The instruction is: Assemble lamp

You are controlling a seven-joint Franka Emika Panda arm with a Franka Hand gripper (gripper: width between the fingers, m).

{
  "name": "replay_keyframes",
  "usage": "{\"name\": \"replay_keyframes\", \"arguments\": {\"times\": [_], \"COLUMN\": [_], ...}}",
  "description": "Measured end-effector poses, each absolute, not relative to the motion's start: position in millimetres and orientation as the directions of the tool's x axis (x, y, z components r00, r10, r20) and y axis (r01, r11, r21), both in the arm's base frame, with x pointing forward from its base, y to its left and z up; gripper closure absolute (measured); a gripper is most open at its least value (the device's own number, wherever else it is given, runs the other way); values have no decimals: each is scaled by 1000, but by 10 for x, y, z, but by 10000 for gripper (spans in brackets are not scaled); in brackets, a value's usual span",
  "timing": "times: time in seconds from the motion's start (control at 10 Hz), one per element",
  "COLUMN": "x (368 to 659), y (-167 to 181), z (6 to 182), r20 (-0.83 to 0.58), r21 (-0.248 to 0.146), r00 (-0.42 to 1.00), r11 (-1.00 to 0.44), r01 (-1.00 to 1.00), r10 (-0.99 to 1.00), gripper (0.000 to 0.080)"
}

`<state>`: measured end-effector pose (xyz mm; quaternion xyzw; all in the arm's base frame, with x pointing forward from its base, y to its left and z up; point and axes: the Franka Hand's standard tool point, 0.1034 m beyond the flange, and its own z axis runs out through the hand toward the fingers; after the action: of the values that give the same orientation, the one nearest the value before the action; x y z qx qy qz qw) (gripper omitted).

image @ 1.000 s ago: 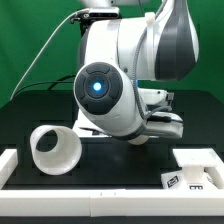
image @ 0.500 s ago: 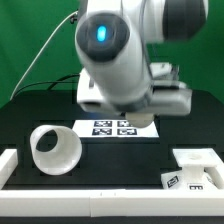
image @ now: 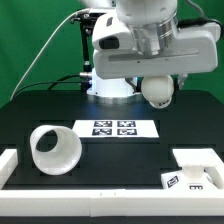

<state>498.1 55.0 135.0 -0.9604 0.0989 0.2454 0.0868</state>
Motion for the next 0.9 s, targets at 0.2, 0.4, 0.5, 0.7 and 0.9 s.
{"name": "replay_keyframes", "arguments": {"times": [0.2,0.4,0.5,0.7,0.9], "x": [5102,5498,5670,5824,5811], "y": [556,600,658,771,744], "z": [1377,1678,1782,1829,1794], "r20": [-343,-205,-147,40,140], "r21": [-123,-104,-92,-73,-68], "r00": [926,977,989,999,990], "r11": [-969,-992,-996,-997,-997], "r01": [-213,-74,-8,34,32], "r10": [-160,-52,5,31,23], "gripper": [223,223,223,223,223]}}
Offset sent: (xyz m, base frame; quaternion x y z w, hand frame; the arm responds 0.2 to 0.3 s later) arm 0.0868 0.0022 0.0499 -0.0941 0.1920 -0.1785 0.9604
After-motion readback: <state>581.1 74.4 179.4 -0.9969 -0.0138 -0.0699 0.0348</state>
